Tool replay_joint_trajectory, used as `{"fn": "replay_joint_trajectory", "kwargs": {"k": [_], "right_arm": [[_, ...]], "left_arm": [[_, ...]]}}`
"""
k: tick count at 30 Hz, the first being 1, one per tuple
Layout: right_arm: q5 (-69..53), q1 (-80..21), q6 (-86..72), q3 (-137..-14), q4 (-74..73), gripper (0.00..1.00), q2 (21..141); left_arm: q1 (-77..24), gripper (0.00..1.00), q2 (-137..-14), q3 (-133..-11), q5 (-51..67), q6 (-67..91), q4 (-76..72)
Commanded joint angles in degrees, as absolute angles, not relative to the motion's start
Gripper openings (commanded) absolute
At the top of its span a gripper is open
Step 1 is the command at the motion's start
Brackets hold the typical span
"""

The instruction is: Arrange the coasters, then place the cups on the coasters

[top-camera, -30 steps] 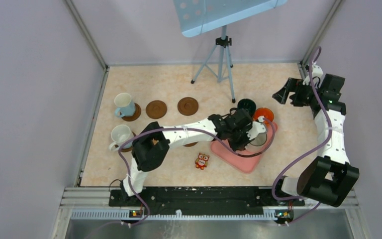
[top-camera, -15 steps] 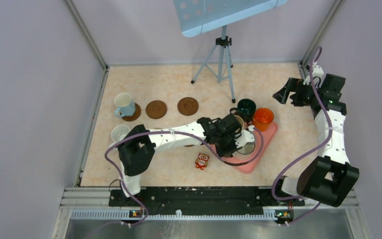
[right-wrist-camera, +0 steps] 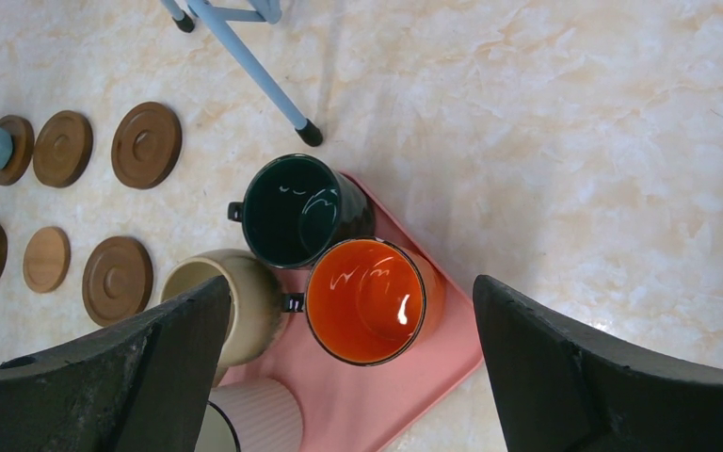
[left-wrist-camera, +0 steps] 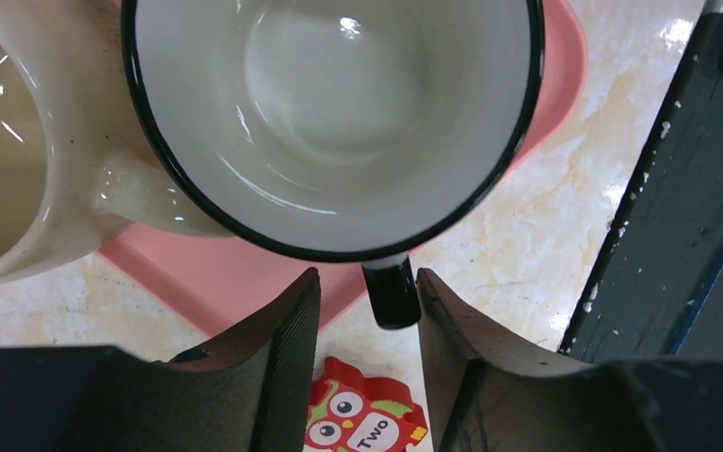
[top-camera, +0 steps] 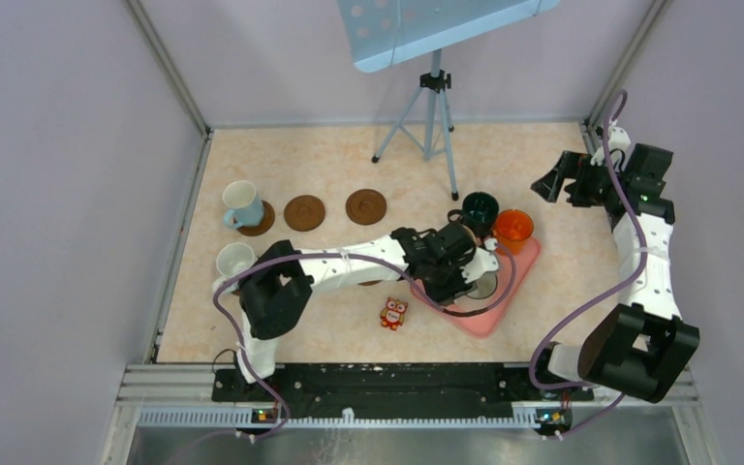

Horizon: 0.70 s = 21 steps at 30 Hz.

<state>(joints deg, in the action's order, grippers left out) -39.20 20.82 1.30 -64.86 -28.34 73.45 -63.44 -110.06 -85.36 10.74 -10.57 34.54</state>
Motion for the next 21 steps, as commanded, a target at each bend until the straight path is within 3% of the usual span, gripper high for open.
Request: {"fn": "replay_joint_trajectory", "kwargs": {"k": [1,13,16,21], "right_arm": [[-40.43,21.61,1.40,-65.95,-26.95,0.99,71.89],[-40.57,21.75,1.32,-65.70,-26.89,0.99,71.98],[-40.60,21.91,1.32,-65.74,-26.94,0.99,72.03],[-40.79,21.97,1.31,-65.66,-27.05,0.99,71.94]], "left_arm": [[-63.63,0.50,-111.54,-89.26,10.41,-8.36,33.02],[-63.63,0.44,-115.92,-92.00,9.02,-7.37,32.90],[-63.63,0.35,-115.75,-91.96,9.57,-7.64,33.55],[-63.68,0.12,-113.12,-90.19,11.03,-8.96,34.00]]}}
